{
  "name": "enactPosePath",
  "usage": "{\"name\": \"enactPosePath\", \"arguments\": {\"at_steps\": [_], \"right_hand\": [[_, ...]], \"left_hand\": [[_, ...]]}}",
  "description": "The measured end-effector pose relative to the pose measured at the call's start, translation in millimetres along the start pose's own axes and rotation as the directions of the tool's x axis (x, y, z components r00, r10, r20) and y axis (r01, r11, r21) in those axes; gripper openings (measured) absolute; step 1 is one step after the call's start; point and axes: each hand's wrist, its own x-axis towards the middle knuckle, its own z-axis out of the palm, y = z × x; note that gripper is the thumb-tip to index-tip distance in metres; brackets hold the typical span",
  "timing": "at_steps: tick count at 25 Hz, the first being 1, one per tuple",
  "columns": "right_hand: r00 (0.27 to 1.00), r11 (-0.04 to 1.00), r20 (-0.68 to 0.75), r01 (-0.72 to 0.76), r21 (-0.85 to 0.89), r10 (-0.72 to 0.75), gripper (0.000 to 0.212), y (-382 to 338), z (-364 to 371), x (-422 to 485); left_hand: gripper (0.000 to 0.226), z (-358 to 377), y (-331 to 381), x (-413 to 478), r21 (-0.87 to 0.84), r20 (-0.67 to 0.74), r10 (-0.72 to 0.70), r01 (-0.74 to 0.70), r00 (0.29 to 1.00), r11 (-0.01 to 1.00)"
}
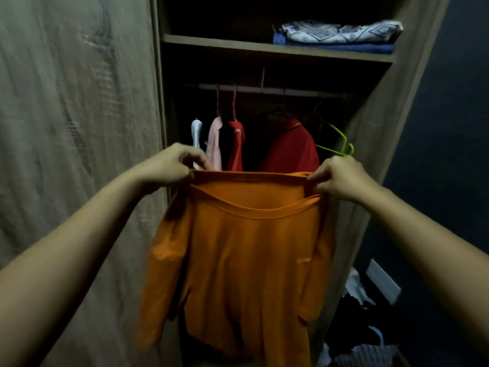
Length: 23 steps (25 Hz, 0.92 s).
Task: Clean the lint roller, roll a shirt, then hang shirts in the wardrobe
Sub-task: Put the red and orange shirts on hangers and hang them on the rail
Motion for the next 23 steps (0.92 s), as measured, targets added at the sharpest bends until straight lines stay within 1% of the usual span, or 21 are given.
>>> {"name": "enactPosePath", "arguments": {"at_steps": [1,3,4,5,6,7,8,9,10,11,12,13,14,15,16,18,19,20,21,22,23], "right_hand": [[0.998,0.997,0.027,-0.059,0.042,0.058,0.036,6,-5,-2],[0.980,0.977,0.143,-0.160,0.143,0.140,0.044,19,-14,-9],[0.970,0.969,0.190,-0.186,0.164,0.154,0.045,26,-16,-11],[0.966,0.968,0.208,-0.187,0.167,0.151,0.043,32,-17,-14],[0.970,0.976,0.206,-0.161,0.146,0.129,0.043,36,-16,-17],[0.975,0.991,0.208,-0.098,0.094,0.077,0.045,40,-14,-18],[0.969,0.999,0.248,-0.015,0.028,0.008,0.052,47,-10,-19],[0.950,0.998,0.306,0.063,-0.011,-0.057,0.059,55,-7,-21],[0.936,0.995,0.340,0.096,0.001,-0.090,0.064,64,-4,-22],[0.936,0.996,0.339,0.079,0.052,-0.092,0.066,73,-3,-24],[0.957,0.991,0.285,0.018,0.135,-0.056,0.066,83,-2,-25],[0.980,0.971,0.197,-0.057,0.233,0.010,0.065,93,0,-25],[0.986,0.932,0.131,-0.139,0.334,0.100,0.064,100,3,-25],[0.975,0.883,0.126,-0.220,0.414,0.183,0.065,106,8,-25],[0.959,0.835,0.172,-0.282,0.473,0.227,0.066,113,13,-25],[0.938,0.786,0.265,-0.334,0.520,0.224,0.069,124,23,-24],[0.939,0.787,0.271,-0.327,0.524,0.210,0.069,129,25,-23],[0.948,0.804,0.250,-0.301,0.512,0.196,0.070,134,24,-21],[0.963,0.843,0.207,-0.255,0.474,0.175,0.071,140,21,-17],[0.975,0.896,0.170,-0.203,0.396,0.146,0.072,144,16,-12],[0.984,0.952,0.148,-0.137,0.274,0.099,0.072,147,11,-7]], "left_hand": [[0.051,7,5,7,-0.054,-0.020,0.017,-0.018,1.000,0.998],[0.054,25,13,19,-0.181,-0.036,0.024,-0.030,0.999,0.983],[0.054,35,16,24,-0.142,-0.041,0.054,-0.060,0.998,0.988],[0.049,44,16,30,-0.025,-0.057,0.096,-0.097,0.994,0.995],[0.042,53,15,38,0.144,-0.090,0.134,-0.121,0.987,0.982],[0.035,61,16,45,0.345,-0.133,0.191,-0.136,0.972,0.929],[0.029,73,16,52,0.537,-0.164,0.264,-0.138,0.951,0.832],[0.025,87,20,56,0.658,-0.178,0.298,-0.112,0.938,0.745],[0.025,101,24,58,0.730,-0.168,0.272,-0.066,0.947,0.680],[0.033,117,29,59,0.783,-0.125,0.188,-0.020,0.974,0.622],[0.048,132,35,59,0.820,-0.044,0.073,-0.005,0.996,0.572],[0.059,144,40,58,0.843,0.034,-0.023,-0.016,0.999,0.537],[0.062,149,46,56,0.850,0.088,-0.061,-0.042,0.994,0.526],[0.057,148,52,57,0.830,0.076,-0.037,-0.042,0.996,0.556],[0.047,145,58,60,0.797,0.012,0.031,-0.028,0.999,0.603],[0.029,142,70,66,0.764,-0.131,0.116,0.025,0.985,0.644],[0.025,144,74,67,0.748,-0.160,0.123,0.039,0.979,0.662],[0.024,148,76,68,0.716,-0.158,0.105,0.040,0.982,0.697],[0.025,154,77,68,0.664,-0.128,0.055,0.044,0.990,0.746],[0.026,158,76,71,0.605,-0.082,0.001,0.049,0.997,0.795],[0.024,163,72,74,0.556,-0.033,-0.039,0.051,0.999,0.830]]}}
